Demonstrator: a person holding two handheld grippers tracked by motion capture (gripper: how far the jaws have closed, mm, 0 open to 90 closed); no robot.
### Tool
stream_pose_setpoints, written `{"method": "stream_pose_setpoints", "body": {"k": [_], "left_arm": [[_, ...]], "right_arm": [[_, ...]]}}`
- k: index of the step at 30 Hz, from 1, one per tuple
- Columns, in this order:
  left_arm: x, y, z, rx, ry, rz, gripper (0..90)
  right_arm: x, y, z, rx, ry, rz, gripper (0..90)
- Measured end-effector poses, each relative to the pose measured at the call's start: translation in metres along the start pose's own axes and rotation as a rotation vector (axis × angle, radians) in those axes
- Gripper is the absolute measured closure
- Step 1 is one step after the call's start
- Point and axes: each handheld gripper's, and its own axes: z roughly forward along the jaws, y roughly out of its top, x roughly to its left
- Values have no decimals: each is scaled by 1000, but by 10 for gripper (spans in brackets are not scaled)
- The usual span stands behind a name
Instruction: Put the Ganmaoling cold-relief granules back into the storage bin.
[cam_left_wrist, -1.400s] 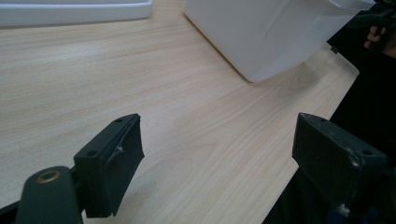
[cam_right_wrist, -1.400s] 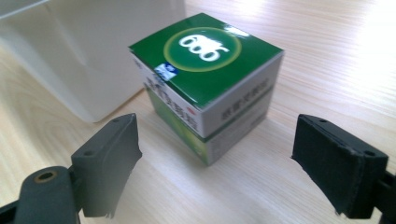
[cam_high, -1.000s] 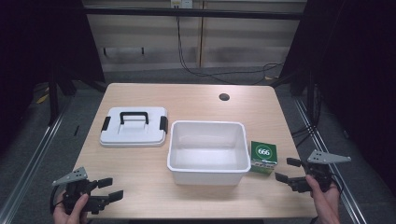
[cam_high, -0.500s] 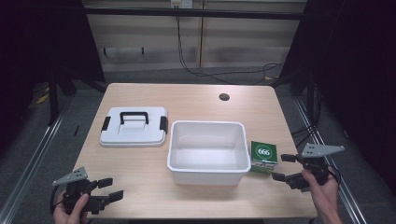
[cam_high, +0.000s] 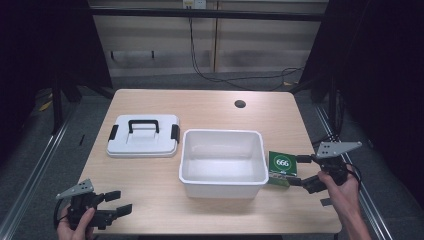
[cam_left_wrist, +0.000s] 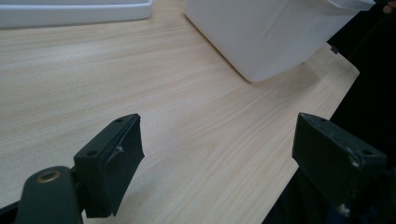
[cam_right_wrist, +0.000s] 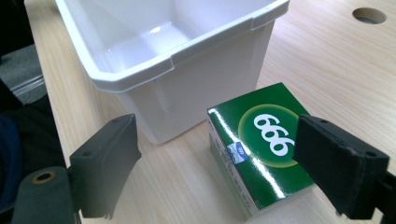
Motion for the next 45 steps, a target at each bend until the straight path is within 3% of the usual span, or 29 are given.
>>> {"method": "stream_pose_setpoints", "body": {"k": [6,11,19,22,26,37,43,45], "left_arm": [[0,0,1,4,-2,1,162],[0,0,1,4,-2,1,162],[0,0,0,-1,-2,2,162],[1,0,0,0,0,1,162],[1,0,0,2,-1,0,162],[1,0,0,2,-1,1,162],[1,0,0,6,-2,1,162],[1,0,0,7,-4,3,162]], "right_arm": [[-4,7,3,74,16,-29,136],[-10,18,8,122,2,-73,133],[-22,34,26,263,-5,-140,101],[-24,37,31,292,13,-144,100],[-29,45,41,365,28,-196,94],[-34,53,56,489,72,-238,93],[-33,58,66,573,73,-255,93],[-35,59,70,589,69,-284,93]]}}
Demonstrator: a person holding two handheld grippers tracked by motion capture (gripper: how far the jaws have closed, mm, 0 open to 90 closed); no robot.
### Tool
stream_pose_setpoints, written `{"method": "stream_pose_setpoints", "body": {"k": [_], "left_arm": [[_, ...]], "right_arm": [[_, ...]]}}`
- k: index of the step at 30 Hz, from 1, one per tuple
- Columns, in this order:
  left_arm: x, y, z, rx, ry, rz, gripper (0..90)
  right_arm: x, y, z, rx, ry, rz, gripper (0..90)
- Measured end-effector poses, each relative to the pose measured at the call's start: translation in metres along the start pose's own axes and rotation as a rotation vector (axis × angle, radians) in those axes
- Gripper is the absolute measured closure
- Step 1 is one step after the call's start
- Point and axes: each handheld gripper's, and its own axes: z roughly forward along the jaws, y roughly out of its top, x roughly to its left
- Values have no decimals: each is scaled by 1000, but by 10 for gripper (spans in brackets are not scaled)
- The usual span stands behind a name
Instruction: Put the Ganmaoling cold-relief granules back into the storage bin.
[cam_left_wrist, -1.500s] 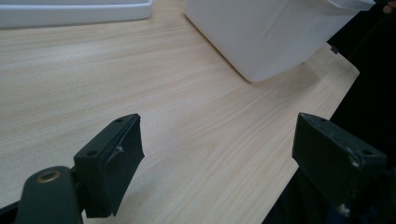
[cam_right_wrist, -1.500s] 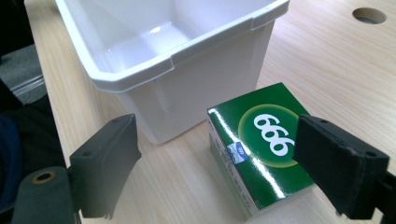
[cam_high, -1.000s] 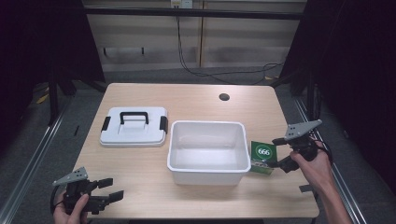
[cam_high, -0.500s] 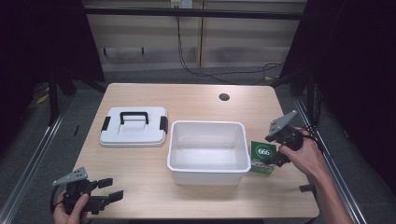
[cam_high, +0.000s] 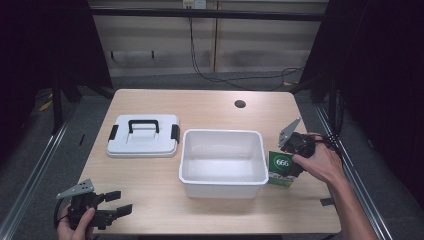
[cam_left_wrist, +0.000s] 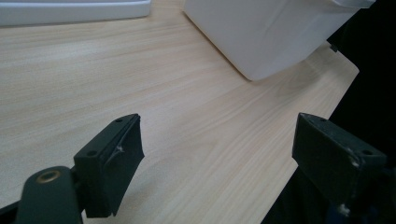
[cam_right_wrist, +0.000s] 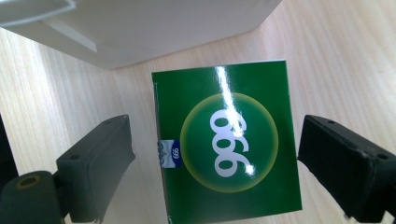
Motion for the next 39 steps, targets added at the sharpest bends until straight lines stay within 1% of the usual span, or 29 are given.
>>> {"method": "stream_pose_setpoints", "body": {"k": [1,2,4,6,7,9,10,11,14,16,17,18,19,20,23,28,29,30,32,33,34,35,36,37,39], "left_arm": [[0,0,0,1,-1,1,162],[0,0,0,2,-2,2,162],[1,0,0,4,-2,9,162],[0,0,1,4,-5,2,162],[0,0,1,6,-7,5,162],[0,0,1,6,-9,6,162],[0,0,1,5,-8,5,162],[0,0,1,6,-9,4,162],[0,0,1,7,-9,4,162],[0,0,1,10,-9,7,162],[0,0,1,8,-9,3,162],[0,0,1,7,-9,4,162],[0,0,1,12,-9,8,162],[0,0,2,10,-9,8,162],[0,0,2,10,-8,8,162],[0,0,1,9,-8,5,162],[0,0,1,11,-6,6,162],[0,0,1,11,-5,5,162],[1,0,1,11,-5,7,162],[0,0,1,7,-5,3,162],[0,0,1,11,-6,5,162],[0,0,1,9,-7,2,162],[0,0,2,7,-8,1,162],[0,0,1,8,-8,1,162],[0,0,1,7,-6,3,162]], "right_arm": [[-1,1,1,20,-2,11,93],[-2,2,2,24,-7,-3,93],[-3,4,4,40,7,-7,93],[-4,6,7,68,2,-19,93],[-5,7,8,71,10,-27,93],[-6,7,10,93,6,-28,93],[-7,8,13,96,9,-43,93],[-8,8,15,109,10,-42,93],[-8,10,20,127,19,-68,94],[-7,11,24,166,20,-62,94],[-8,11,26,169,20,-85,94],[-8,11,27,177,21,-83,94],[-8,10,28,178,21,-79,95],[-8,10,29,178,27,-93,95],[-8,8,31,180,23,-104,120],[-8,7,31,180,27,-91,139],[-7,7,30,184,28,-81,144],[-9,7,30,174,26,-101,147],[-8,5,29,180,35,-91,152],[-9,4,29,175,33,-102,153],[-8,4,27,183,38,-85,154],[-9,3,26,172,33,-87,155],[-7,3,24,166,28,-67,155],[-8,3,23,155,29,-78,156],[-8,2,19,135,26,-68,157]]}}
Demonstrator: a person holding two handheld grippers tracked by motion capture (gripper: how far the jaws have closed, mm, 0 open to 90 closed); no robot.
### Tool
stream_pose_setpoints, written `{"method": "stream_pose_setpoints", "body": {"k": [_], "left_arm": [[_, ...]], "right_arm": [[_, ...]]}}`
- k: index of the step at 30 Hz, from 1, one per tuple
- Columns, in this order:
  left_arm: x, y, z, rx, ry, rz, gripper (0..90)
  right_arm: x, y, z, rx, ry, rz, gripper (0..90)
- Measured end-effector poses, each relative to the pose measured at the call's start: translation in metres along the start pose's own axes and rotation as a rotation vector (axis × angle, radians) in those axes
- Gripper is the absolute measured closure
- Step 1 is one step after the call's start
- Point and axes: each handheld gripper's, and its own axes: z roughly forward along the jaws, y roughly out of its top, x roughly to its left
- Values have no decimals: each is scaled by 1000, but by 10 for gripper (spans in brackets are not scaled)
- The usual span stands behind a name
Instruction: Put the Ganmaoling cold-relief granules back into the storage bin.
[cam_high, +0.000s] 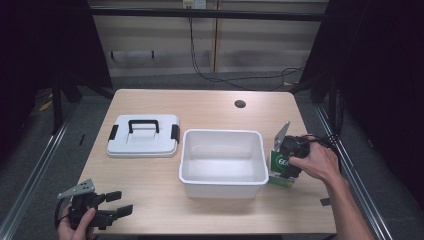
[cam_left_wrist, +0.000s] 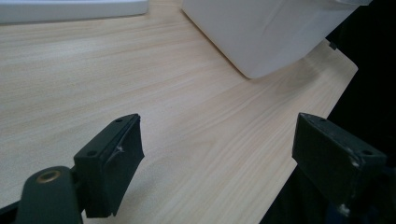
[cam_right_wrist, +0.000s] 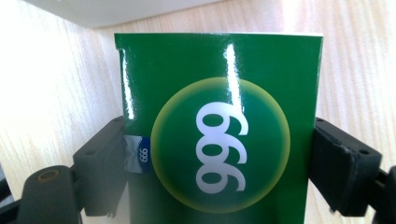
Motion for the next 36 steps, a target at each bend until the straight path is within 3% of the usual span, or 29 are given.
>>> {"method": "stream_pose_setpoints", "body": {"k": [8,15,16,22,26,30,36], "left_arm": [[0,0,0,3,0,5,162],[0,0,0,3,1,4,162],[0,0,0,3,1,5,162],[0,0,0,-1,1,-1,162],[0,0,0,3,4,3,162],[0,0,0,0,2,0,162],[0,0,0,-2,1,0,162]], "right_arm": [[3,-9,-11,-32,-2,54,158],[5,-19,-21,-73,3,69,158],[5,-21,-21,-85,5,59,157],[6,-36,-29,-170,10,111,159],[8,-40,-32,-189,12,117,159],[9,-45,-39,-255,14,108,159],[11,-50,-47,-266,7,103,159]]}}
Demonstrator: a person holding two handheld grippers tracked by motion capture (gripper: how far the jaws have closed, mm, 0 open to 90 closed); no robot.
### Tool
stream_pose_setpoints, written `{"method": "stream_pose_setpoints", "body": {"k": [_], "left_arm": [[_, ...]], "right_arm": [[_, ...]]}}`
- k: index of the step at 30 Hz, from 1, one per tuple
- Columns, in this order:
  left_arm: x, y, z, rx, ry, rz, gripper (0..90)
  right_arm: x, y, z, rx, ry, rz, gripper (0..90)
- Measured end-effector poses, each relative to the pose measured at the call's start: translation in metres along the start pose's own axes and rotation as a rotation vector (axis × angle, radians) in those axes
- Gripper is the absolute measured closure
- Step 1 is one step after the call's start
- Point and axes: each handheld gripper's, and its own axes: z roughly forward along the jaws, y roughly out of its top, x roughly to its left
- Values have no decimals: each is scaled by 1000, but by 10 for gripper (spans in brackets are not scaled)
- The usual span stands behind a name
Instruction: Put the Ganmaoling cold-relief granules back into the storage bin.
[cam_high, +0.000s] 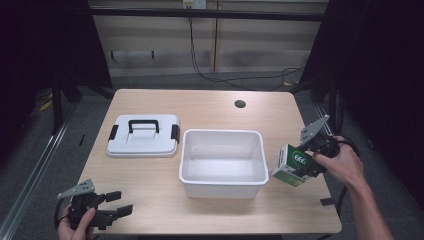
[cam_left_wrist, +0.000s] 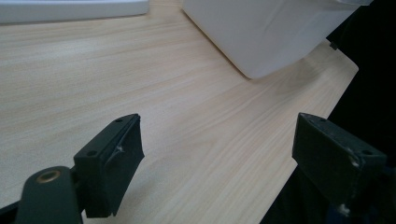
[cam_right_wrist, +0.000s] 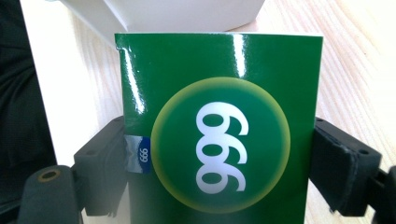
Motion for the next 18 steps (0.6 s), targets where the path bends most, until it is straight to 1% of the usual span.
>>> {"method": "stream_pose_setpoints", "body": {"k": [5,6,9,11,14,16,18], "left_arm": [[0,0,0,4,0,4,162],[0,0,0,2,1,3,162],[0,0,0,1,0,-1,162],[0,0,0,0,-1,-2,162],[0,0,1,4,2,0,162],[0,0,0,0,1,-1,162],[1,0,0,5,2,3,162]], "right_arm": [[1,-2,-7,-27,1,1,159],[1,-3,-12,-45,-1,-2,159],[2,-5,-20,-88,2,4,159],[3,-6,-22,-95,0,-1,159],[4,-8,-25,-114,7,5,160],[4,-8,-27,-103,11,8,160],[5,-9,-31,-111,10,12,160]]}}
